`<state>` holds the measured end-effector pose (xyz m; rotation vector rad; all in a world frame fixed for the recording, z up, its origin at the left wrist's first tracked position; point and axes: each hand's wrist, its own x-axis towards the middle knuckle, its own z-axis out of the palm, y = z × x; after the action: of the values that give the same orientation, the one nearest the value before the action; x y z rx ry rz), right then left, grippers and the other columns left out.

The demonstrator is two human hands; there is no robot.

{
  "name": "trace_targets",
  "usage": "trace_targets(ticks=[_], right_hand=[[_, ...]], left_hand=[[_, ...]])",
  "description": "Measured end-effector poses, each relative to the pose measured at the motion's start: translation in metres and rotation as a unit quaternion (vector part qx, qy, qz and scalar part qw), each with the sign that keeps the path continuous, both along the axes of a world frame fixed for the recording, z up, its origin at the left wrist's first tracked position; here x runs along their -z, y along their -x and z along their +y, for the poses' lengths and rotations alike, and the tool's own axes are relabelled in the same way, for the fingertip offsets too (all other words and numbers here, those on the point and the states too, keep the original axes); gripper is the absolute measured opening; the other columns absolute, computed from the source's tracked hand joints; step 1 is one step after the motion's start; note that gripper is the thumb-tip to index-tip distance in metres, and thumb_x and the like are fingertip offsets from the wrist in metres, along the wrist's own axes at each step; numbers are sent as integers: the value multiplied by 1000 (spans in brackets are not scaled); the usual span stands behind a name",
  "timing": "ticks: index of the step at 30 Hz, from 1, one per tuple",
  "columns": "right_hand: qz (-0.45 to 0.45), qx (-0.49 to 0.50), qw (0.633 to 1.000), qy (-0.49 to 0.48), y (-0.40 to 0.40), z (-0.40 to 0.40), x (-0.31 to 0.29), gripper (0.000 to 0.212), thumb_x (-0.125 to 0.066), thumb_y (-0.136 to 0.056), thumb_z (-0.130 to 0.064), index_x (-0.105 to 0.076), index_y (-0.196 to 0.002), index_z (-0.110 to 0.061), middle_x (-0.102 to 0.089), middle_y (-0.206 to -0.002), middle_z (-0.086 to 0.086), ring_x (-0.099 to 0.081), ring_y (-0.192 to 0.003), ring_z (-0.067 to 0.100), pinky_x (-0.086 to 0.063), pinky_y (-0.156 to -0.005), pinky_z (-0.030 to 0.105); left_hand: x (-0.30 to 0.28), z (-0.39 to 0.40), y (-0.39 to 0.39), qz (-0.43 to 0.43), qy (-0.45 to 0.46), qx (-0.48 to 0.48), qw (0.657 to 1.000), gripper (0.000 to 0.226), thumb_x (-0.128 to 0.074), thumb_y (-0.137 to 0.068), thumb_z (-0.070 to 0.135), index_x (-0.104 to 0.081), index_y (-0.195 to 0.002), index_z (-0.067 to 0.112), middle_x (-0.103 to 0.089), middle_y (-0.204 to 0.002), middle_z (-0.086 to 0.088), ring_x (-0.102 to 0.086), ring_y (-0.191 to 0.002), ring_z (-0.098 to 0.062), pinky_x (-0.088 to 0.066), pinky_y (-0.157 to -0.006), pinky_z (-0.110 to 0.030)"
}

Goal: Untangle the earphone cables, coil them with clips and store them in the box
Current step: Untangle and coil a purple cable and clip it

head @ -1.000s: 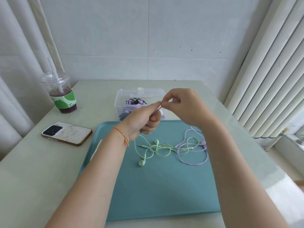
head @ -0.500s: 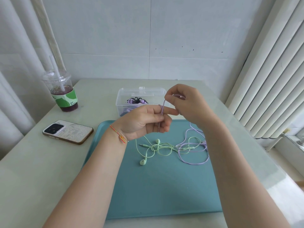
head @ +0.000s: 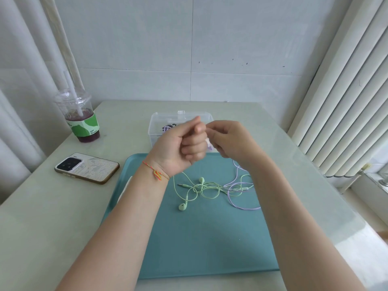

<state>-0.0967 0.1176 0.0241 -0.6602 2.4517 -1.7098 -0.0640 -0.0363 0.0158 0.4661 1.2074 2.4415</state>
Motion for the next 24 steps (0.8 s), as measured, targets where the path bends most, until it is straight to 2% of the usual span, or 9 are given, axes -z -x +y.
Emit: trace_targets(ticks=[3,5,8,11,14,17,20,23,24], right_hand=[[6,-30,996,-86,-5,-8,4,32,-55,-97,-25,-61,-66,-20,-42,-45,-12,-31,-39,7,-28,-42,20],[10,-41,989,-141,-7,-11,4,34,-53,-97,-27,-62,-64,-25,-46,-49,-10,-35,-40,7,-32,-46,21],[9,-69,975,-213,-12,-12,0,26,-51,-95,-24,-74,-83,-21,-49,-57,-5,-40,-46,7,-37,-48,19],[36,-70,968,-239,-15,-10,-7,23,-56,-92,-26,-73,-81,-17,-51,-61,-1,-46,-54,13,-41,-56,23],[60,-44,973,-217,-15,-6,-13,22,-57,-91,-24,-69,-79,-10,-48,-60,-2,-44,-57,16,-43,-57,28],[80,6,980,-182,-10,1,-17,25,-58,-92,-27,-63,-76,-9,-47,-53,-10,-41,-45,6,-35,-43,15],[79,55,988,-117,-4,6,-18,23,-56,-94,-23,-59,-73,-15,-53,-55,-5,-48,-43,9,-42,-51,22],[36,83,996,4,1,6,-16,21,-52,-96,-15,-61,-77,-8,-58,-57,6,-58,-51,19,-56,-64,34],[21,86,995,37,2,5,-15,20,-51,-95,-12,-61,-79,-6,-57,-54,7,-58,-49,20,-56,-62,37]], left_hand=[[0,-3,6,-39,-130,-78,988,29,-36,-100,25,-55,-81,14,-32,-50,7,-28,-42,-7,-30,-43,-17],[4,-7,10,-53,-156,-140,976,29,-35,-102,22,-58,-92,10,-47,-58,4,-46,-51,-9,-45,-53,-19],[12,-12,14,-36,-116,-216,969,31,-35,-104,20,-63,-103,6,-68,-81,-4,-68,-77,-17,-57,-75,-26],[17,-10,15,10,3,-261,965,32,-33,-105,17,-62,-107,4,-72,-94,-9,-69,-94,-23,-55,-88,-30],[22,-6,16,51,182,-282,941,30,-36,-104,14,-65,-98,5,-71,-87,-10,-68,-80,-23,-54,-75,-29],[23,-1,11,65,285,-202,935,34,-40,-103,15,-66,-83,7,-61,-69,-10,-55,-60,-22,-45,-65,-30],[19,2,6,21,301,-123,945,44,-34,-104,29,-59,-75,8,-38,-54,0,-31,-43,-12,-31,-48,-25],[14,2,4,-14,272,-40,961,50,-36,-97,49,-55,-66,14,-26,-51,4,-20,-42,-9,-19,-44,-22],[13,2,3,-7,258,-17,966,48,-39,-94,50,-54,-64,16,-24,-50,5,-18,-42,-8,-15,-44,-22]])
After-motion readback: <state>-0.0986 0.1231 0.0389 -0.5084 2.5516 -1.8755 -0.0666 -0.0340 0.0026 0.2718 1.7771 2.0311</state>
